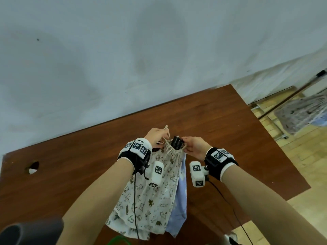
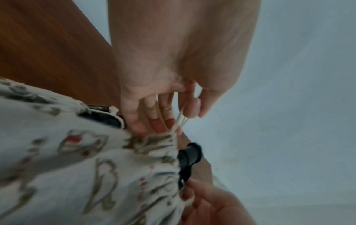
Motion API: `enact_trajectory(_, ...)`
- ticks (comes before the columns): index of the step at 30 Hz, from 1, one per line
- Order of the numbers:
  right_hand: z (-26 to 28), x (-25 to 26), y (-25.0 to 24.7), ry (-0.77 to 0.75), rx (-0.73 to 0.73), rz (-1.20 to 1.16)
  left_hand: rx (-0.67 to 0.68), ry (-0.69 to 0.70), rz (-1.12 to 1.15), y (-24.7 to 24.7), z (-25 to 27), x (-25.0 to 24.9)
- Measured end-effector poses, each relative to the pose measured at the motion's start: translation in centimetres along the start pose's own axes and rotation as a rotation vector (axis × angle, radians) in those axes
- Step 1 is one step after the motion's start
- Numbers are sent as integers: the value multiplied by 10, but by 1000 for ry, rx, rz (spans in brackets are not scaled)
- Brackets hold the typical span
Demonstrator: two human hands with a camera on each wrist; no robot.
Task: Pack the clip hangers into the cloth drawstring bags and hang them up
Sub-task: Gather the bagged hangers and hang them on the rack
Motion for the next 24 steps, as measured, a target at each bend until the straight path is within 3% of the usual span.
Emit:
enact_trajectory(8, 37, -5, -21, -9, 9, -6, 100, 201, -112, 45, 57, -43)
enact_trajectory(13, 55, -12, -27, -1, 51, -22, 160, 202, -126, 66, 94, -45)
enact_trajectory(16, 68, -16, -21, 40, 162, -49, 168, 225, -167, 71, 116, -48)
enact_trajectory(20, 76, -9, -13, -80, 158, -73, 139, 223, -165, 68, 141, -54)
enact_trajectory(24, 88, -4, 3, -107, 232, -123, 120, 286, -213, 58, 157, -53)
Point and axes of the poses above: each hand's wrist, its own z-axis away from the middle knuckle, its own y-axis out of the palm, x = y × z, the point moved 3 cm from there along -z, towards the middle knuckle, and after that the axes turned 7 degrees about z, right-handed, at the moved point
